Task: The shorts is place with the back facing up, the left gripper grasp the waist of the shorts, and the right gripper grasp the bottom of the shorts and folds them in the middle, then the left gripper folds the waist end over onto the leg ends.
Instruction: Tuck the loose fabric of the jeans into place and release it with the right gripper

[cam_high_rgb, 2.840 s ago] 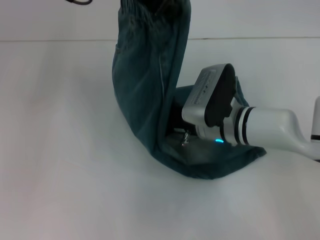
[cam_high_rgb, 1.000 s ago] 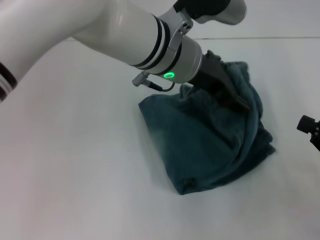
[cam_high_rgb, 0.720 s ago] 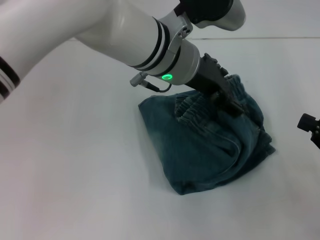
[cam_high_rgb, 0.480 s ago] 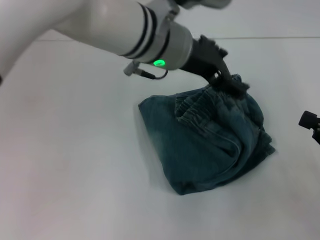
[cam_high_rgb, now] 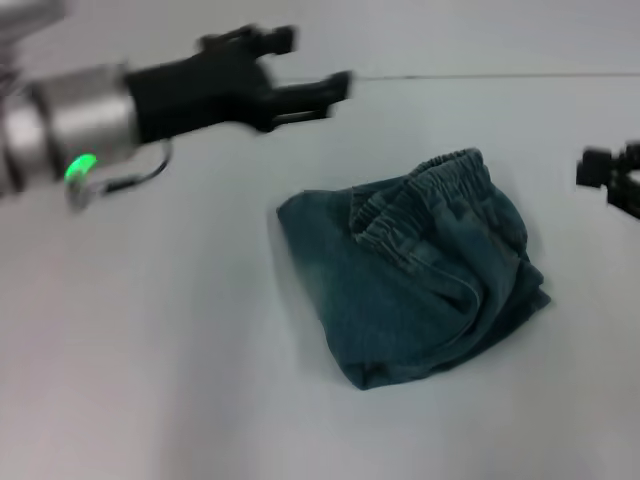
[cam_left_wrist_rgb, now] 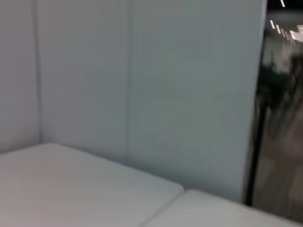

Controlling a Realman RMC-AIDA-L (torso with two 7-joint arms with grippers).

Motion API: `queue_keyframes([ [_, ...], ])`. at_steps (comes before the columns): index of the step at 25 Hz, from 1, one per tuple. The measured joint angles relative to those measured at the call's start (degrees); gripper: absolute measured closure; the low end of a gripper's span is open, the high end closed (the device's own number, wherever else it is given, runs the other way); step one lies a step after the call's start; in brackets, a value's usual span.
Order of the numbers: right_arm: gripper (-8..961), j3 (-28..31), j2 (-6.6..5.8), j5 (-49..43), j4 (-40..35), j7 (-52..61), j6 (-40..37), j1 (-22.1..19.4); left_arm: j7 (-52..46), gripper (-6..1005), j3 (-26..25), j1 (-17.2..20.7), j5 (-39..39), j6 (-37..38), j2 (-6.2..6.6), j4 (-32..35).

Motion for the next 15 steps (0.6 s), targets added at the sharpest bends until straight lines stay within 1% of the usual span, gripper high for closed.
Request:
queue_keyframes([
  [1, 802, -0.21, -0.08, -1.73, -2.41, 2.44, -0.11, 1.5, 2.83, 70, -1.56, 1.21, -2.11, 1.57, -0.02, -2.15],
  [3, 798, -1.38, -0.18, -6.07, -7.29, 7.55, -0.62, 4.93, 9.82, 70, -6.53, 4.04, -7.17, 5.38, -0.14, -7.71],
  [5, 795, -3.48, -0.24, -9.64, -10.83, 11.84, -1.12, 8.39, 14.66, 70, -11.06, 5.78, -10.07, 8.03, -0.17, -13.16],
  [8, 675, -8.13, -0.38, -16.76, -15.37, 18.23, -2.79, 15.03, 20.94, 70, -19.34, 6.8, -11.5, 12.88, 0.26, -22.51],
  [9, 635, -9.68, -0.27, -19.97, -16.44, 19.97, -3.69, 17.52, 22.42, 70, -21.22, 6.93, -11.38, 14.13, 0.37, -24.53],
  [11, 555, -12.12, 0.26, -27.37, -18.03, 22.4, -6.07, 22.49, 25.9, 70, -25.45, 8.11, -10.83, 15.87, 0.51, -28.42],
  [13, 510, -15.16, 1.21, -35.65, -18.82, 23.67, -8.77, 27.81, 27.5, 70, -26.86, 9.28, -10.72, 16.22, 0.45, -29.66],
  [15, 466, -18.95, 1.97, -41.45, -19.17, 24.99, -9.92, 31.69, 28.83, 70, -27.81, 10.62, -10.66, 16.34, 0.31, -30.59],
])
